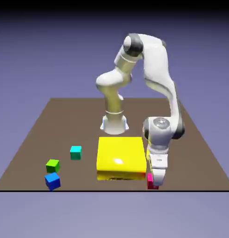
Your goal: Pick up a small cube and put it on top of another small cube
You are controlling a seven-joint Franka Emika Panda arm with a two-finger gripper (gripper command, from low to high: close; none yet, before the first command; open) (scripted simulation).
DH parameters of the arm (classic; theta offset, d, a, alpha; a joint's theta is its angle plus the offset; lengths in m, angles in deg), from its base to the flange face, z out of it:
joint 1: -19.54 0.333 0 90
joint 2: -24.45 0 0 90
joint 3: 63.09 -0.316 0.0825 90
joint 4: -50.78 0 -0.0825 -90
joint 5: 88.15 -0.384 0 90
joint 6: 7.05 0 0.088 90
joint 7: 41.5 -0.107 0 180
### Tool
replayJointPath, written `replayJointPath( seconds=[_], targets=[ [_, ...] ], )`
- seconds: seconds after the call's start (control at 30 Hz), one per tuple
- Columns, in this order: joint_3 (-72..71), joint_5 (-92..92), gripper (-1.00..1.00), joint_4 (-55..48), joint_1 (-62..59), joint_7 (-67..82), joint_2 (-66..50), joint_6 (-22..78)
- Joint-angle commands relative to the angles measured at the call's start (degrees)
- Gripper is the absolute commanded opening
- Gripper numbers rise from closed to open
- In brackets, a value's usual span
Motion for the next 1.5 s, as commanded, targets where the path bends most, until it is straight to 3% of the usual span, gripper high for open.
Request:
replayJointPath(
  seconds=[0.0, 0.17, 0.87, 1.47],
  targets=[
    [0.0, 0.0, -1.00, 0.0, 0.0, 0.0, 0.0, 0.0],
    [7.3, 5.1, -1.00, 2.0, 6.1, -5.7, 9.3, 5.7],
    [27.2, 54.9, -1.00, 38.7, -34.7, 28.3, 50.7, 2.2],
    [29.0, 12.6, -1.00, 37.9, -23.0, 58.2, 32.3, -9.2]
  ],
)
